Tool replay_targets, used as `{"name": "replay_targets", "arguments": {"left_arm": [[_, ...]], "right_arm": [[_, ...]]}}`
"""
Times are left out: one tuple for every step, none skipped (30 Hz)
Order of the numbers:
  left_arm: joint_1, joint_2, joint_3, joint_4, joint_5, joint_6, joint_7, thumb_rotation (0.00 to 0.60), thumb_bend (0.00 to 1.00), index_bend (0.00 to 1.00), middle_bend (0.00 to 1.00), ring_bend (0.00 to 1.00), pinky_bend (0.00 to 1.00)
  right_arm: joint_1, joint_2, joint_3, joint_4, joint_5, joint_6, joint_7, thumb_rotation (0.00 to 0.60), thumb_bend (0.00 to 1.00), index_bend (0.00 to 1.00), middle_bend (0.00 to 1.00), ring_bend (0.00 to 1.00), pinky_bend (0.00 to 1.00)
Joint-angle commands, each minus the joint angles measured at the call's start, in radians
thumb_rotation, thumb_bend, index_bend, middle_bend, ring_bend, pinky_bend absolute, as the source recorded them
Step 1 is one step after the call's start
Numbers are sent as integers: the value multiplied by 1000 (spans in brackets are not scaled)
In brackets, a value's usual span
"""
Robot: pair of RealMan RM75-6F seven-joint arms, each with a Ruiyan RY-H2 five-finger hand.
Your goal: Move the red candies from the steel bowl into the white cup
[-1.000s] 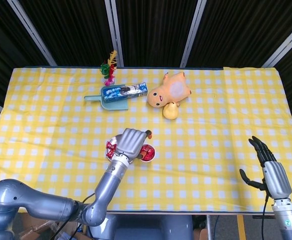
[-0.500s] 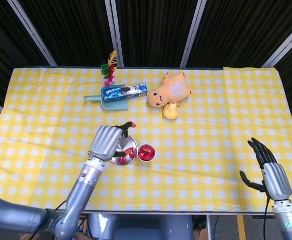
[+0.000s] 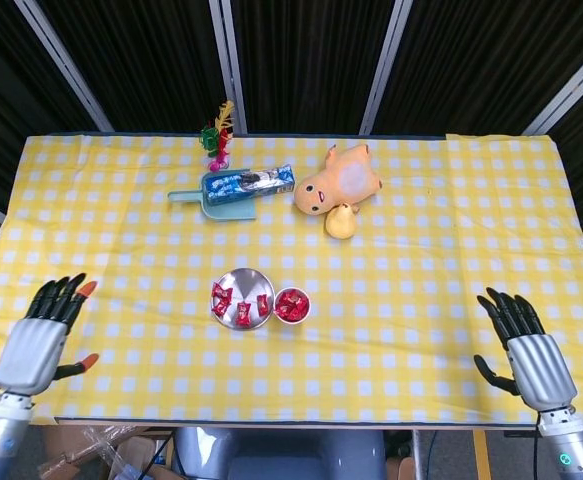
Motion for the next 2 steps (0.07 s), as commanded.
{"name": "replay_targets", "arguments": {"left_arm": [[74,48,37,100,33,36,-99,600,61,0,0,0,0],[82,54,34,105,27,27,-119,600,61,0,0,0,0]], "right_arm": [[-7,-31,-1,22,-30,30,-36,600,399,0,0,0,0],[-8,-36,-1,25,-33,34,-41,600,399,0,0,0,0]]}}
